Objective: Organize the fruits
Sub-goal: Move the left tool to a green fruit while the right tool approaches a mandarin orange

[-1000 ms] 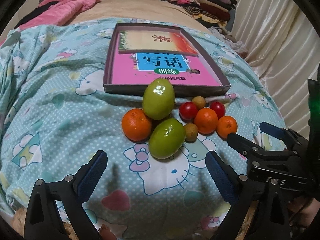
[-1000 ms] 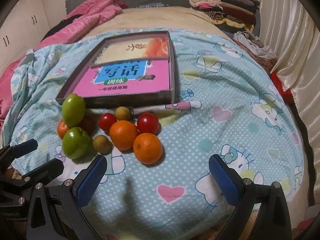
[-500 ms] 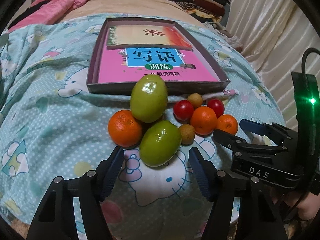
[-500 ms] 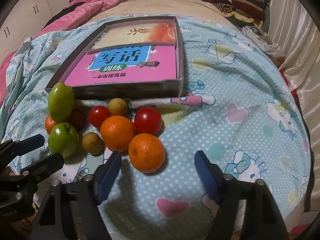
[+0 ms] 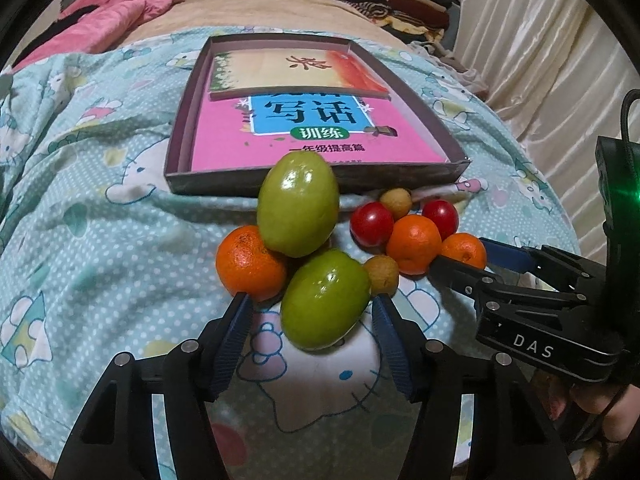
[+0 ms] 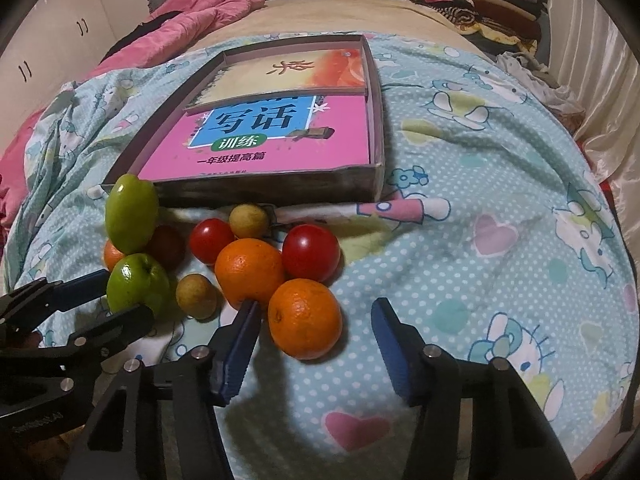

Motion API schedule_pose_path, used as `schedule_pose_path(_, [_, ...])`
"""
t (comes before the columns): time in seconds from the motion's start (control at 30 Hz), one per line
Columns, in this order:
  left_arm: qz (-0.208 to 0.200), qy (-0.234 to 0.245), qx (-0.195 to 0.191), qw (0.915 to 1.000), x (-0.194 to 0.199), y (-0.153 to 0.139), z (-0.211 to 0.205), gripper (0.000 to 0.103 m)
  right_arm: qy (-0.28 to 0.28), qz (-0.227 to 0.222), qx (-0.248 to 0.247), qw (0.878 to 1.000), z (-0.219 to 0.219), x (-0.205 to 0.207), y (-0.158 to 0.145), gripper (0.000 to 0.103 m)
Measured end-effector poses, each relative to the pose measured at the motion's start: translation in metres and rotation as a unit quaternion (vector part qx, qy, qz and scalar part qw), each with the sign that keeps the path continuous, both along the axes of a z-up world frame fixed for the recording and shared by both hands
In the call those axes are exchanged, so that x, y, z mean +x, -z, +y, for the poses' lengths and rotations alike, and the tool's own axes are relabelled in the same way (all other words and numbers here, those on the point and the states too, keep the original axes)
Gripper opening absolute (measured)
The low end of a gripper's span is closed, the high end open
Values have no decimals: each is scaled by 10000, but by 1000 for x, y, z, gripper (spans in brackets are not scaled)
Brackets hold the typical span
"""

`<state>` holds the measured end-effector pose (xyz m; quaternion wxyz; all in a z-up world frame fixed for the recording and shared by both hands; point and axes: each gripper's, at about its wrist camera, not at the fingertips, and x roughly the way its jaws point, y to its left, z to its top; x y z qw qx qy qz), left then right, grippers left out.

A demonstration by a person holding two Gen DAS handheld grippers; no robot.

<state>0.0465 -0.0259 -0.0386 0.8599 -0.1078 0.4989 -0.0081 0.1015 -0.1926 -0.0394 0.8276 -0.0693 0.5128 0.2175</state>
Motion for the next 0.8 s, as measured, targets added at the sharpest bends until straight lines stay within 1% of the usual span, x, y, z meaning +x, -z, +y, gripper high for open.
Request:
schedule_pose_path(0.1, [-17,52,83,10000,2,0,-4,64,1,76,115,9999,-2,1,1,53])
schedule_pose_path(0.23, [73,128,140,9998,1,4,-8,63,44,146,312,9994,-7,2,0,42])
schedule_pose_path(0.27, [110,137,153,9997,1,6,-9,60,46,173,359,9992,-8,3,0,41])
schedule_pose_path(0.33, [239,184,133,9995,2,11,-10,47,37,165,391,9991,-8,2,-1,38])
schedule_pose_path(0.37, [259,177,150,9994,3,12,-10,47,20,159,412,9990,-7,1,-2,36])
schedule_pose_path(0.47, [224,141,59,9996,3,12,-7,45,23,149,469,9988,-9,1,-3,36])
schedule_pose_path(0.67, [216,150,-34,9996,6,12,-6,44,23,92,665,9977,-13,-1,-9,36])
schedule_pose_path(0.8, [183,121,-213,9995,3,9,-1,44,99,75,895,9959,-19,1,-14,36])
